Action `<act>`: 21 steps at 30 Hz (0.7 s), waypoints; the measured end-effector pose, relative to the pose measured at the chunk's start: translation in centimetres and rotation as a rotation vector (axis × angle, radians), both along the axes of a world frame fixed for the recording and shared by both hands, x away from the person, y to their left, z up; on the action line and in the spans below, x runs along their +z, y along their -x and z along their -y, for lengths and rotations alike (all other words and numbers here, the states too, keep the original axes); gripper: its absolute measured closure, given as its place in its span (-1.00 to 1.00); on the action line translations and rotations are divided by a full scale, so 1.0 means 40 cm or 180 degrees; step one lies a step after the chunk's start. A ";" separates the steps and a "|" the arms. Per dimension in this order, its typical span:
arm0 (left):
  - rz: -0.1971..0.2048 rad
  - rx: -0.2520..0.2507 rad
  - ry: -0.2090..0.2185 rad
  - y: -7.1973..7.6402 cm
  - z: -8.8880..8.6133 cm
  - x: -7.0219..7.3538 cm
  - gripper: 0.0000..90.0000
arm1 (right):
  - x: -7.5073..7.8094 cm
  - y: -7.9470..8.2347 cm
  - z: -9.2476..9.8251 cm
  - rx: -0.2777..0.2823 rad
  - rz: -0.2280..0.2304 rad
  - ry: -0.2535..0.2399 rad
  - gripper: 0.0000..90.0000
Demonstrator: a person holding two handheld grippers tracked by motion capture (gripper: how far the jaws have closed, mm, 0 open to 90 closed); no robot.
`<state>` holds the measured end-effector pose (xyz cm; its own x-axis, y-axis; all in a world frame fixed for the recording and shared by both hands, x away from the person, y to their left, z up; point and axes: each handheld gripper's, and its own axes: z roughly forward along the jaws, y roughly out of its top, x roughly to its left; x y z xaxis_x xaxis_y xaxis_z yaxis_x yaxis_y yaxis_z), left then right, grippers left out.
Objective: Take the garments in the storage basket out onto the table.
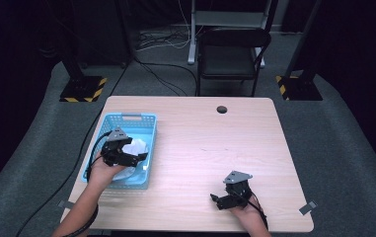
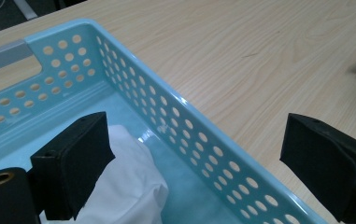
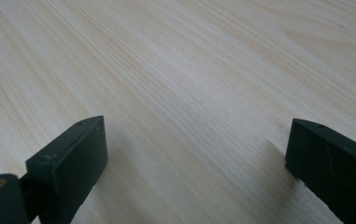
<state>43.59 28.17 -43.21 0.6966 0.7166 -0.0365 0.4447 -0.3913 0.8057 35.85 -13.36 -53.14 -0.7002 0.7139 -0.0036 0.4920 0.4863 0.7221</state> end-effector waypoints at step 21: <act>-0.0003 0.0250 -0.0212 -0.035 -0.040 -0.028 -0.79 | 0.000 0.000 0.000 -0.0023 0.0003 -0.0001 -0.89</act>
<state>44.99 29.78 -44.32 0.6382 0.7698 0.0126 0.4769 -0.4080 0.7785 35.85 -13.37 -53.14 -0.6951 0.7189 -0.0041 0.4948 0.4826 0.7227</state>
